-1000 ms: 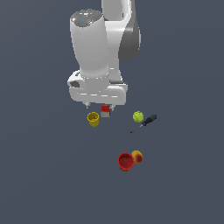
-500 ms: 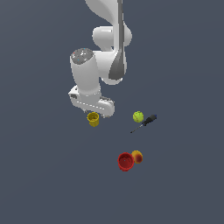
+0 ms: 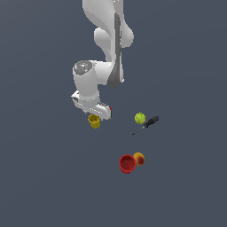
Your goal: Pick up a designated object from a clutter of objects.
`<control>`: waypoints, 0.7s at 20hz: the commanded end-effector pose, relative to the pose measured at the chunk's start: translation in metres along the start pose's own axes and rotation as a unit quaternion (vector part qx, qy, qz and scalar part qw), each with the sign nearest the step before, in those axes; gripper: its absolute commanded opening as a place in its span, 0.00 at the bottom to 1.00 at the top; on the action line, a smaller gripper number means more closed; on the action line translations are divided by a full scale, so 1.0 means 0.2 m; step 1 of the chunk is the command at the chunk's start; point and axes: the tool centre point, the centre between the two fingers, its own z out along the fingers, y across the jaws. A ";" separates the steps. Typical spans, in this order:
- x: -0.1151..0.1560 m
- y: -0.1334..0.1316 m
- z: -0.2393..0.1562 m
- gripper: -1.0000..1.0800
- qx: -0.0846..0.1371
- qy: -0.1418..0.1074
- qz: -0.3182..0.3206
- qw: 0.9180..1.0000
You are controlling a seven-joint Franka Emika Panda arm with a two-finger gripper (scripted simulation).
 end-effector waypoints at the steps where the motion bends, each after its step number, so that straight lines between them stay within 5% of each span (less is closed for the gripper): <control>1: -0.02 0.02 0.03 0.96 -0.001 0.000 0.008 1.000; 14: -0.03 0.04 0.13 0.96 -0.002 0.000 0.012 1.000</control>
